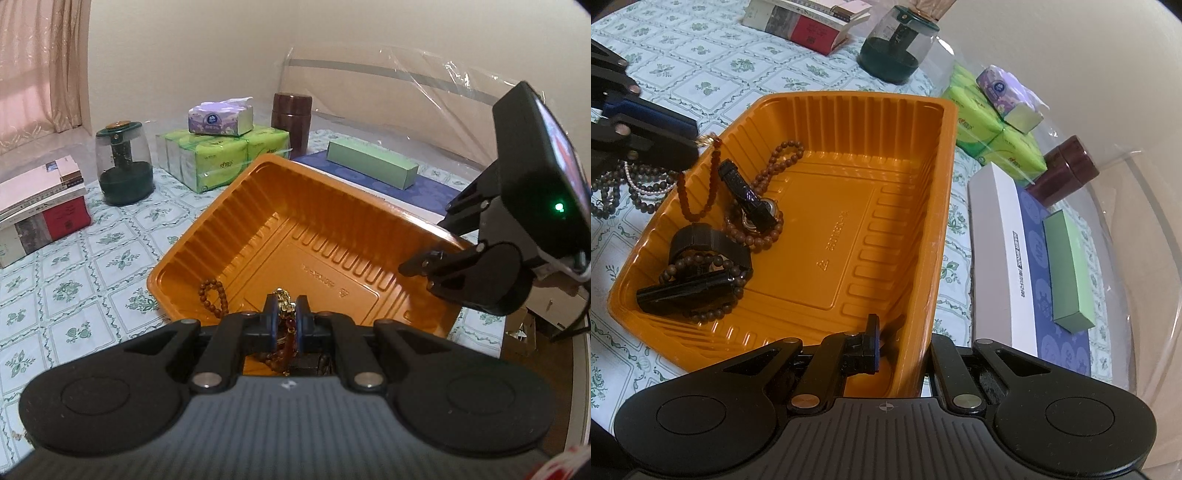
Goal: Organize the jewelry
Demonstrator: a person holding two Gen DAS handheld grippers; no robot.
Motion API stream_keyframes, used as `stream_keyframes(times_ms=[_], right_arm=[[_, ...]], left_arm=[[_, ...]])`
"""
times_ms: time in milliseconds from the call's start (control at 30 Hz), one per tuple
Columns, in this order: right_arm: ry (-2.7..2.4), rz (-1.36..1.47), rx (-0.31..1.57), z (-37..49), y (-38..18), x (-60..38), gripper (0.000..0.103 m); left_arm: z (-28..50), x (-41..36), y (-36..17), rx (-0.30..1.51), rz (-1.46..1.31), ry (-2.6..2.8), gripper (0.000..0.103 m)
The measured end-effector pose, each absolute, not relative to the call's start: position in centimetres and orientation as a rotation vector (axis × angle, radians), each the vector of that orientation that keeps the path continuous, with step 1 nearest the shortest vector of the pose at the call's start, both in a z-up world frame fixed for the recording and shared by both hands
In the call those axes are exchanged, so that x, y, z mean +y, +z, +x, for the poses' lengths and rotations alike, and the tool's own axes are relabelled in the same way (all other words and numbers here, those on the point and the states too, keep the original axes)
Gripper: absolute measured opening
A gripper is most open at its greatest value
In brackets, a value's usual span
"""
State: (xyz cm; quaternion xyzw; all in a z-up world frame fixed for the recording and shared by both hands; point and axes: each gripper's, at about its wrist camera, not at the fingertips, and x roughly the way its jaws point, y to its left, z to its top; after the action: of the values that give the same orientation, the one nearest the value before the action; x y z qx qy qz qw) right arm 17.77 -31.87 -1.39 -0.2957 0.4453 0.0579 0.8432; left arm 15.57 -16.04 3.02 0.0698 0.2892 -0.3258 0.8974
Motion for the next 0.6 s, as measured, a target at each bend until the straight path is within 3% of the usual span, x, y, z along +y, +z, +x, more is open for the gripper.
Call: stream_keyframes(times_ms=[167, 233, 600], right_arm=[[0.121, -0.624, 0.939, 17.7, -1.4, -31.9, 0.008], [0.121, -0.623, 0.940, 17.7, -1.4, -31.9, 0.008], [0.119, -0.624, 0.940, 17.7, -1.4, -31.9, 0.008]], left_arm=[[15.9, -16.6, 2.7, 0.614, 0.138, -0.688, 0.010], [16.0, -16.2, 2.6, 0.623, 0.119, -0.688, 0.027], [15.2, -5.9, 2.4, 0.614, 0.036, -0.424, 0.027]])
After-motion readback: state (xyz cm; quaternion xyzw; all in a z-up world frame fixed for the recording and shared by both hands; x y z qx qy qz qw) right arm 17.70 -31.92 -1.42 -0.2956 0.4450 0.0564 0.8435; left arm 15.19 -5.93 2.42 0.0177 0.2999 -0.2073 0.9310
